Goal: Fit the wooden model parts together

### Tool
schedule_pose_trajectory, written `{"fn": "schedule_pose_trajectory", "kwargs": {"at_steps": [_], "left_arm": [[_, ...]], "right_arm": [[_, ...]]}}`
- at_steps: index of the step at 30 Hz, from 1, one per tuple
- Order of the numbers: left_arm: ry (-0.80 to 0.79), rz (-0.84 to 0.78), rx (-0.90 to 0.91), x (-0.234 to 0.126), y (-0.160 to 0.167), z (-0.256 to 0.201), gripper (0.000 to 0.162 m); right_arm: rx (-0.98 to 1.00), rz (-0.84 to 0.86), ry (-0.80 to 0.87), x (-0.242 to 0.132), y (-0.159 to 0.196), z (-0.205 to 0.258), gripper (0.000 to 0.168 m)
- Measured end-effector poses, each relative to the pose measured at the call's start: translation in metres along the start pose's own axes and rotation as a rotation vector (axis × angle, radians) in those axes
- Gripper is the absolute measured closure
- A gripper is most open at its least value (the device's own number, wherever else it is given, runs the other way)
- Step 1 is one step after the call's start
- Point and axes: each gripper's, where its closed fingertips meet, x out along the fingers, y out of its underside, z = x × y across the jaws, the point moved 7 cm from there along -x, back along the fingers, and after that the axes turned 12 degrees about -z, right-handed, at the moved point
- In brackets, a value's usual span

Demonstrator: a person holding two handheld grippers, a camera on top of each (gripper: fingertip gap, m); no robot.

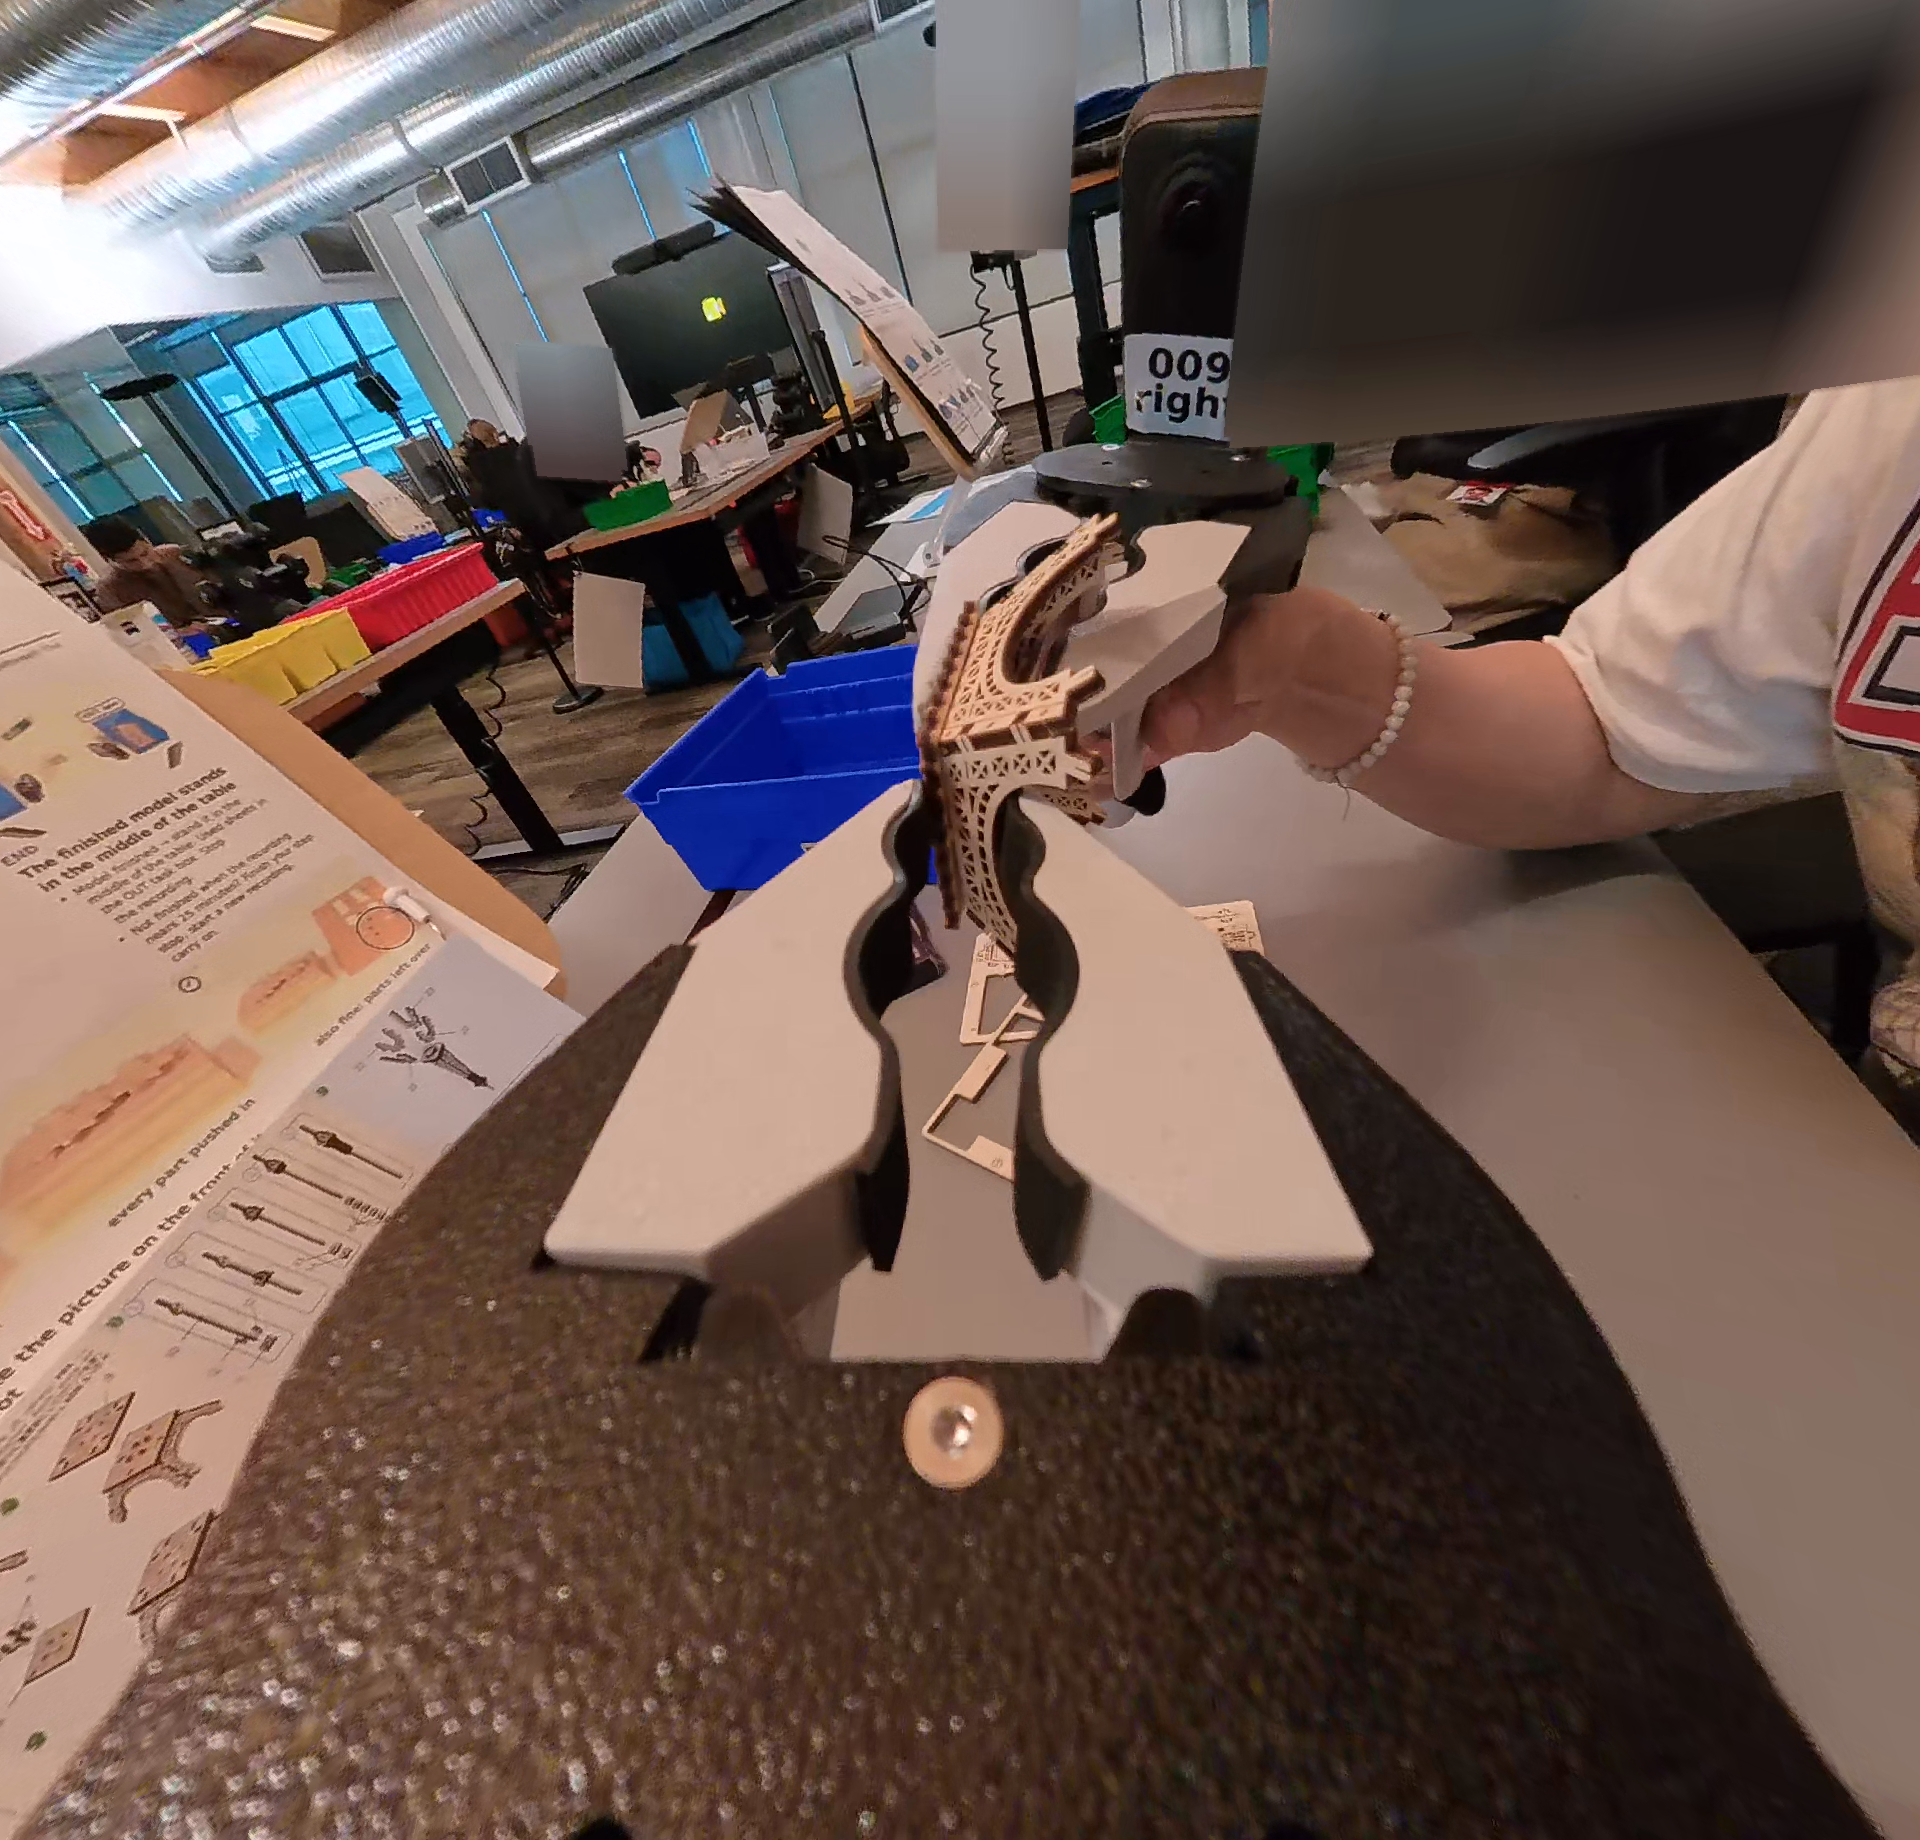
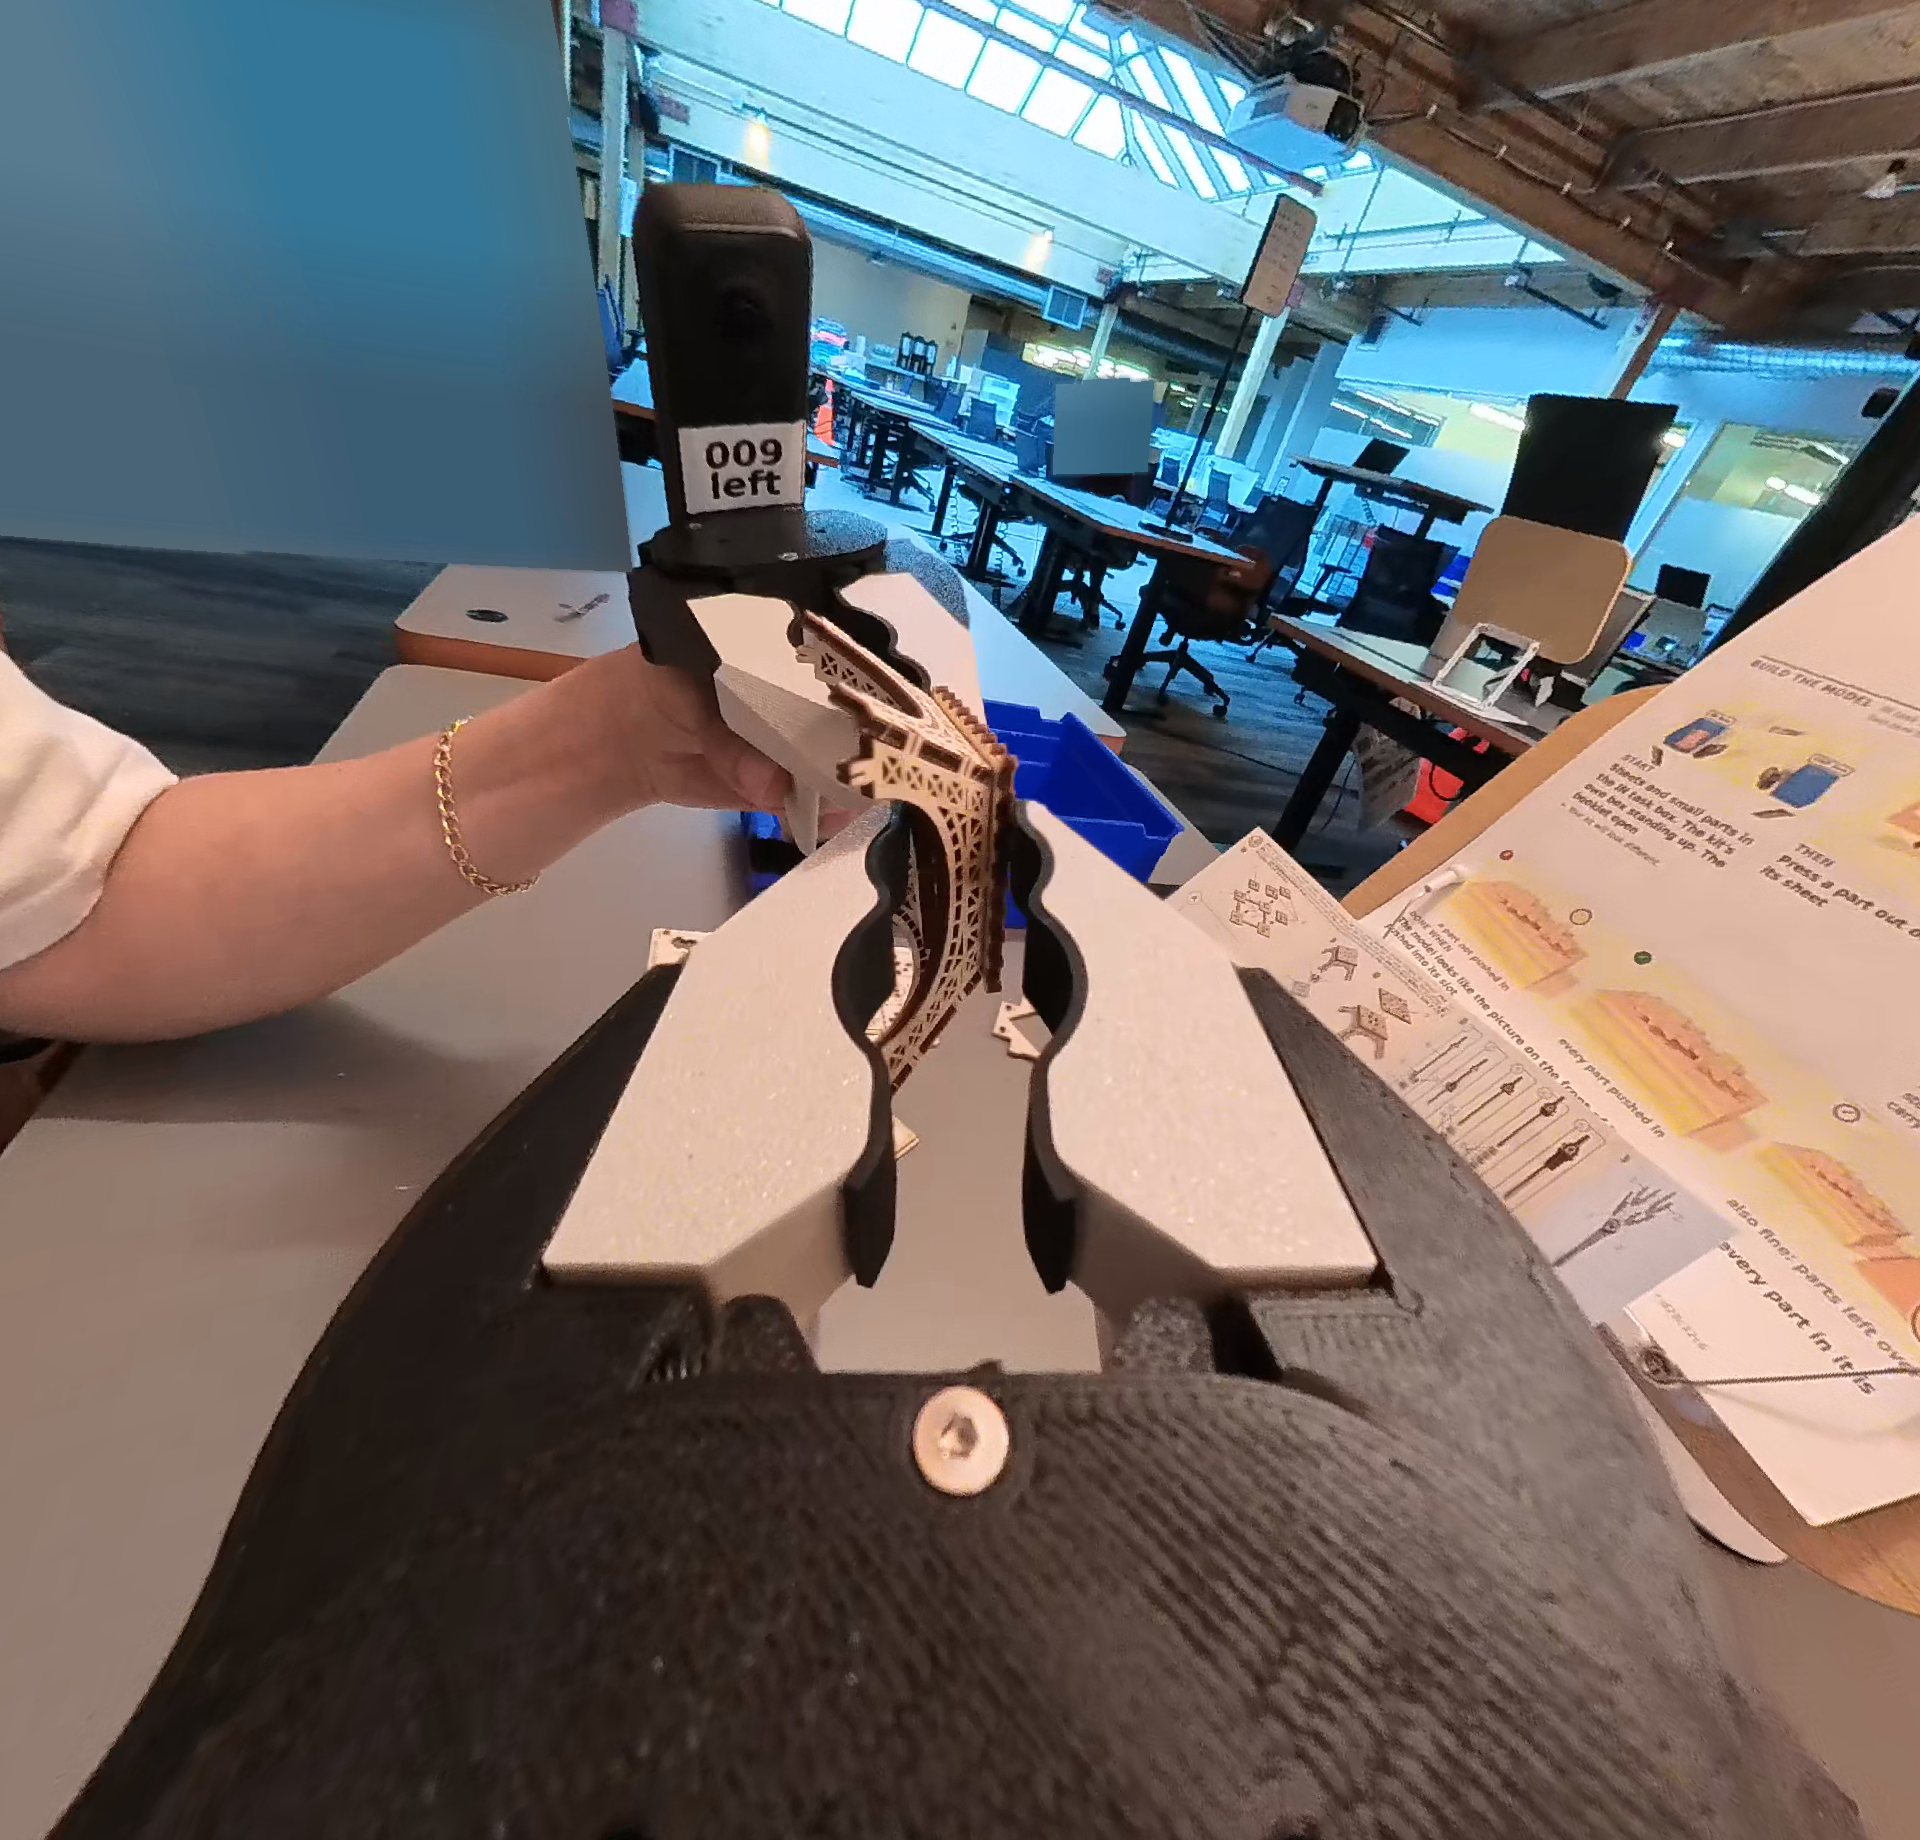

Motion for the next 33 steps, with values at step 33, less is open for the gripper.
{"fn": "schedule_pose_trajectory", "kwargs": {"at_steps": [33], "left_arm": [[0.015,0.049,-0.009,-0.0017,0.0051,-0.0014,0.151]], "right_arm": [[-0.003,0.070,-0.070,-0.0017,0.0034,-0.0011,0.155]]}}
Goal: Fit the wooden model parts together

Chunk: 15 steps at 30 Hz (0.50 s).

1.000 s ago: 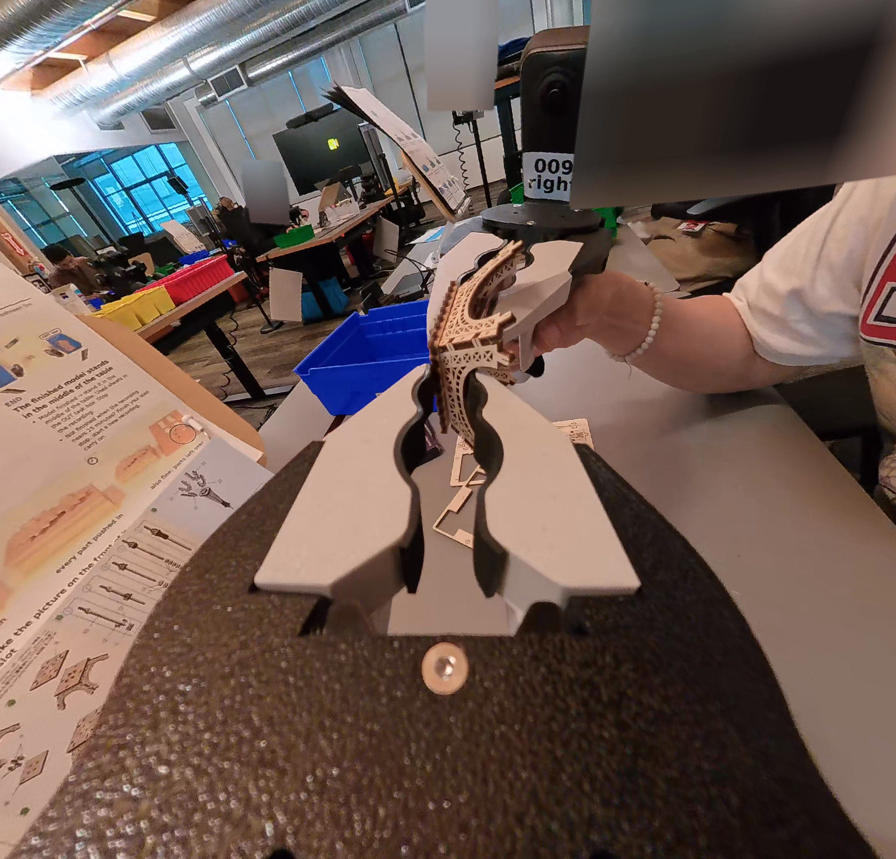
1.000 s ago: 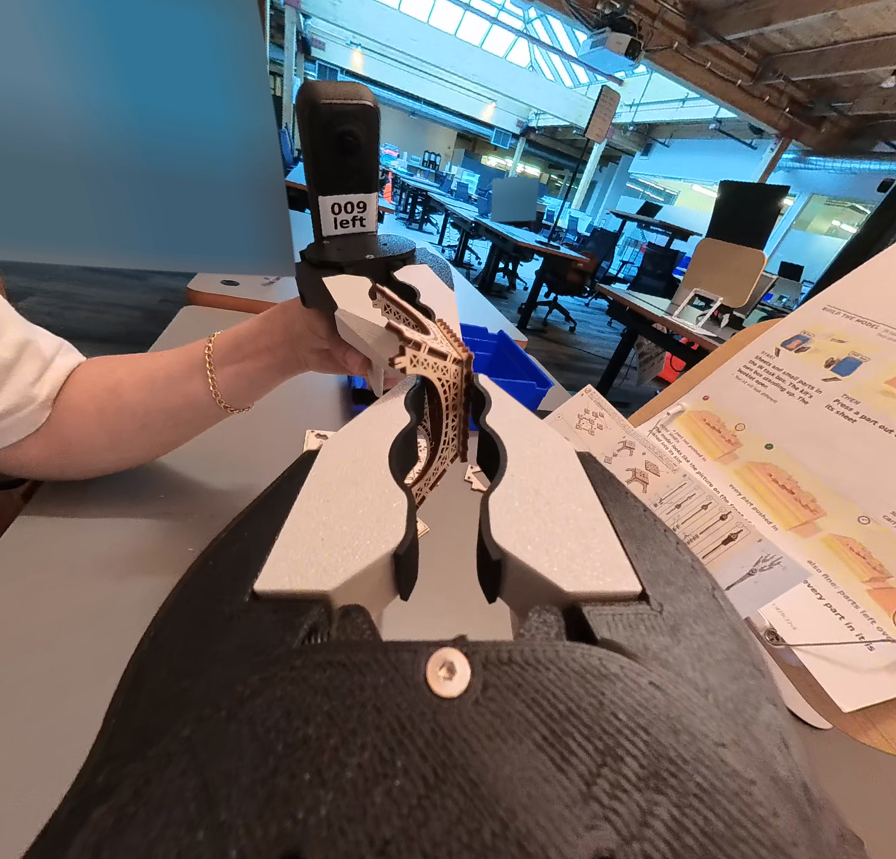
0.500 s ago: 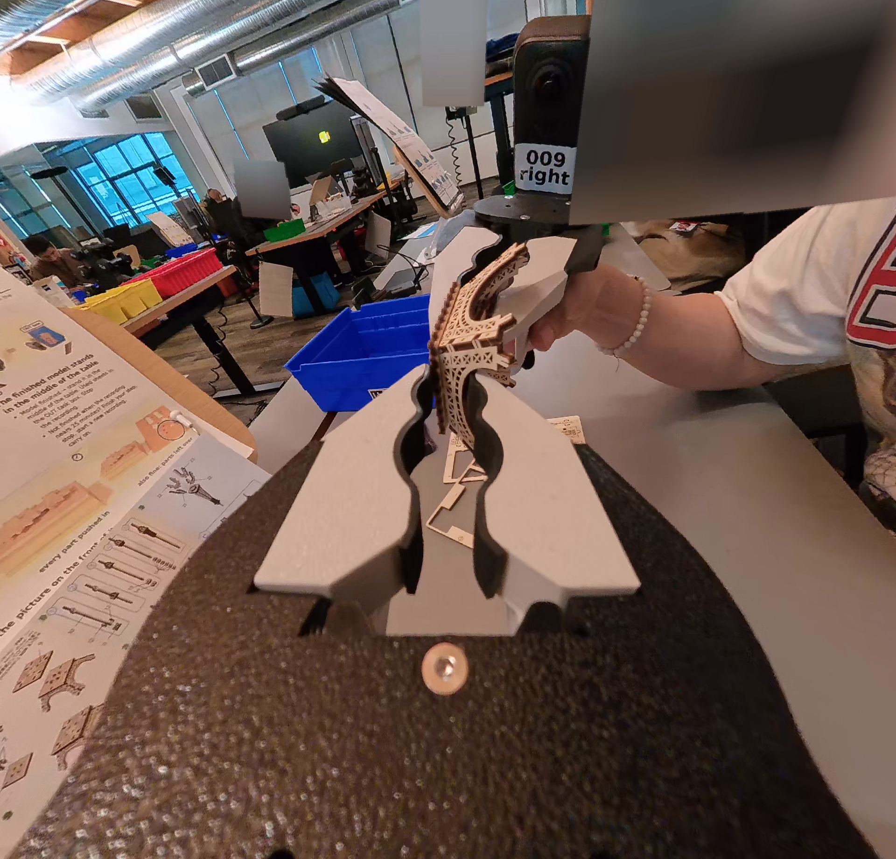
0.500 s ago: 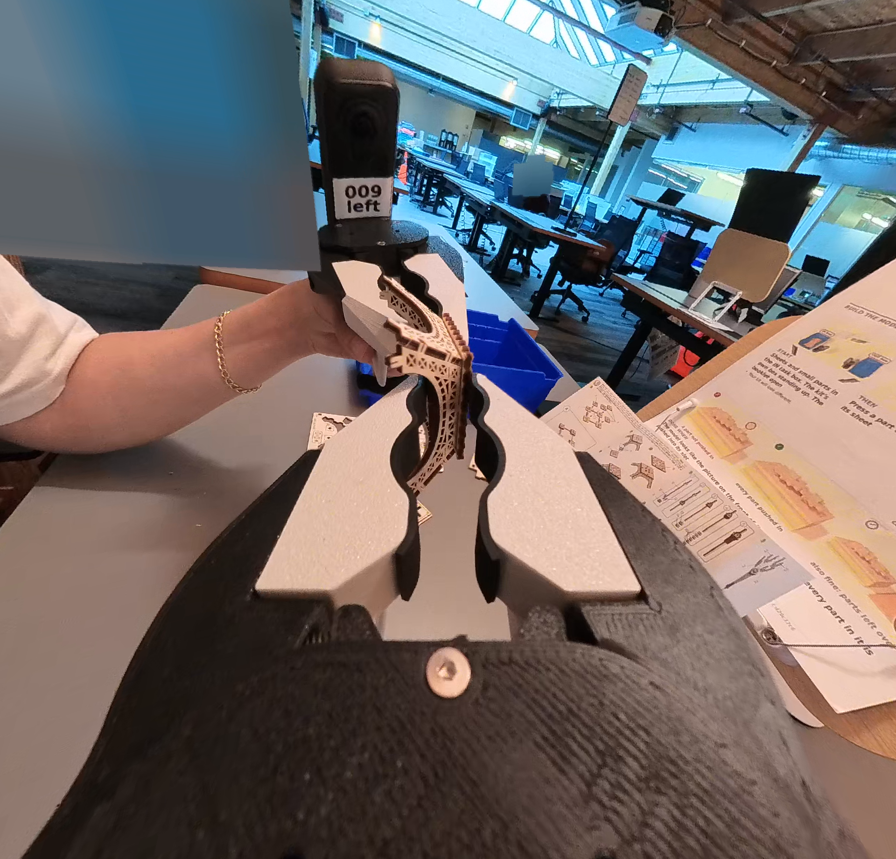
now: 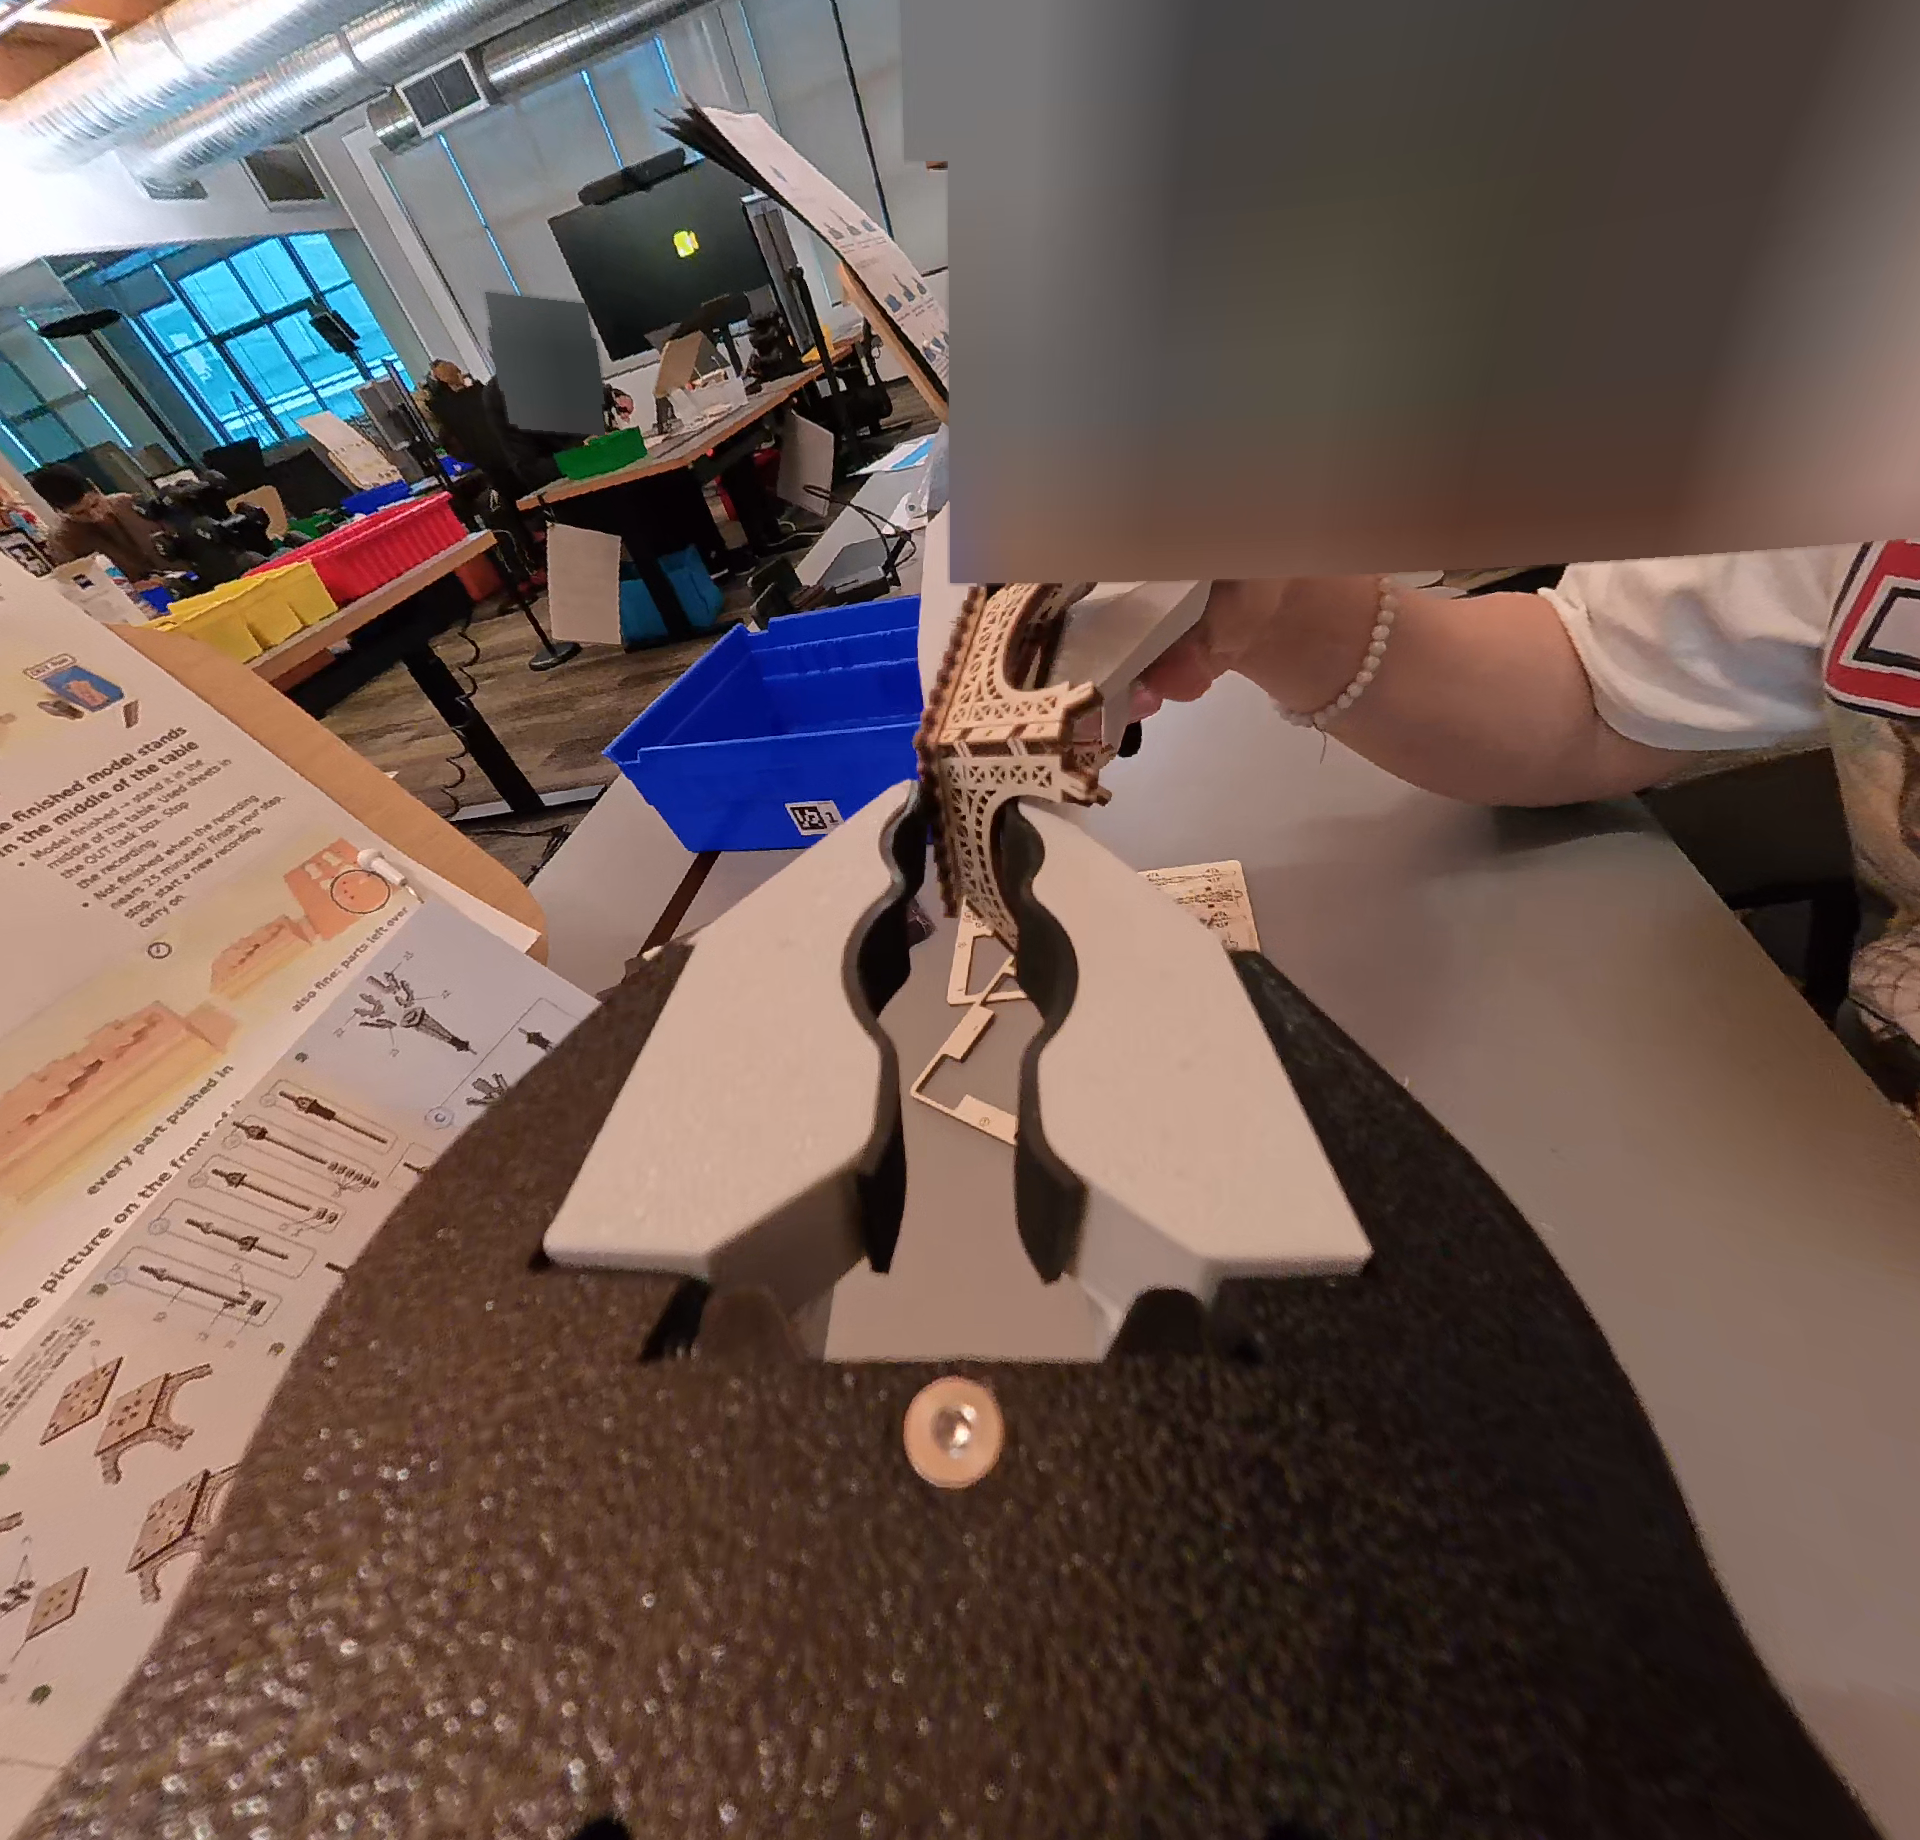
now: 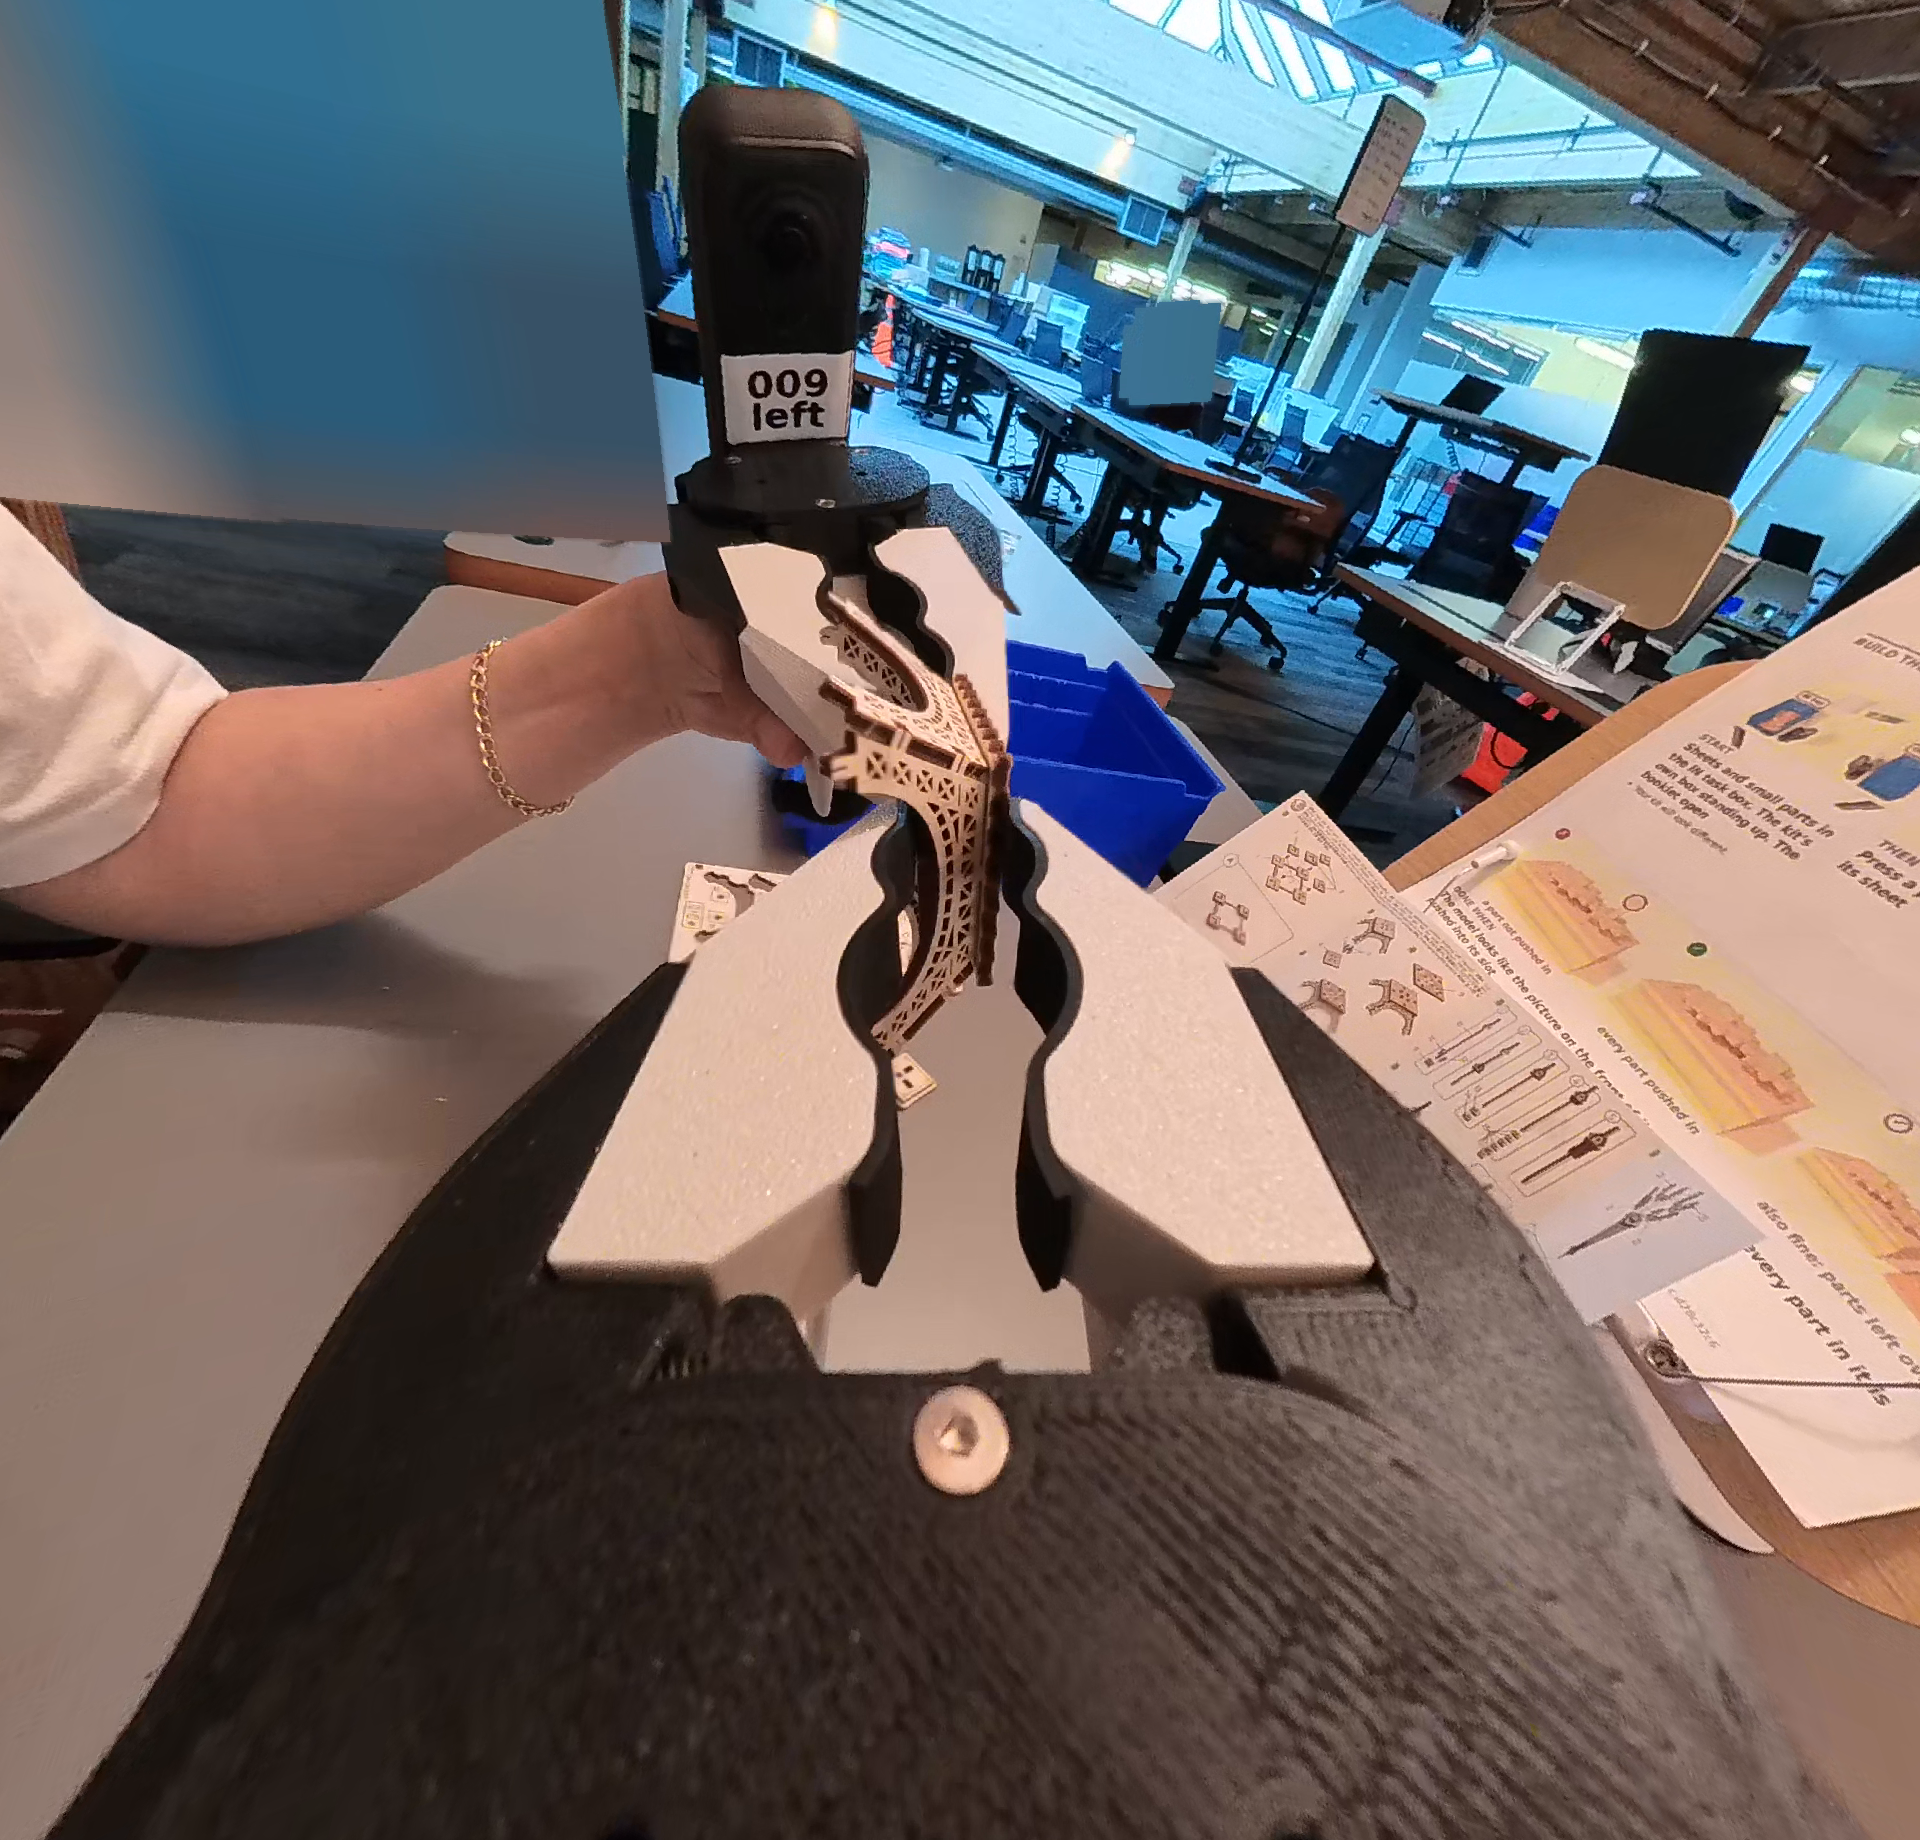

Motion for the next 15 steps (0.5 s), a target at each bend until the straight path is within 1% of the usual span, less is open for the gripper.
{"fn": "schedule_pose_trajectory", "kwargs": {"at_steps": [5,10,15], "left_arm": [[-0.010,0.013,0.021,0.0000,-0.0017,0.0001,0.151],[-0.015,-0.009,-0.001,-0.0032,-0.0030,0.0024,0.151],[0.007,-0.002,0.002,-0.0023,-0.0019,0.0004,0.151]], "right_arm": [[0.000,-0.013,0.008,0.0002,0.0001,-0.0004,0.155],[-0.050,-0.047,0.035,-0.0019,-0.0039,-0.0004,0.154],[-0.034,-0.043,0.013,-0.0006,-0.0025,0.0017,0.154]]}}
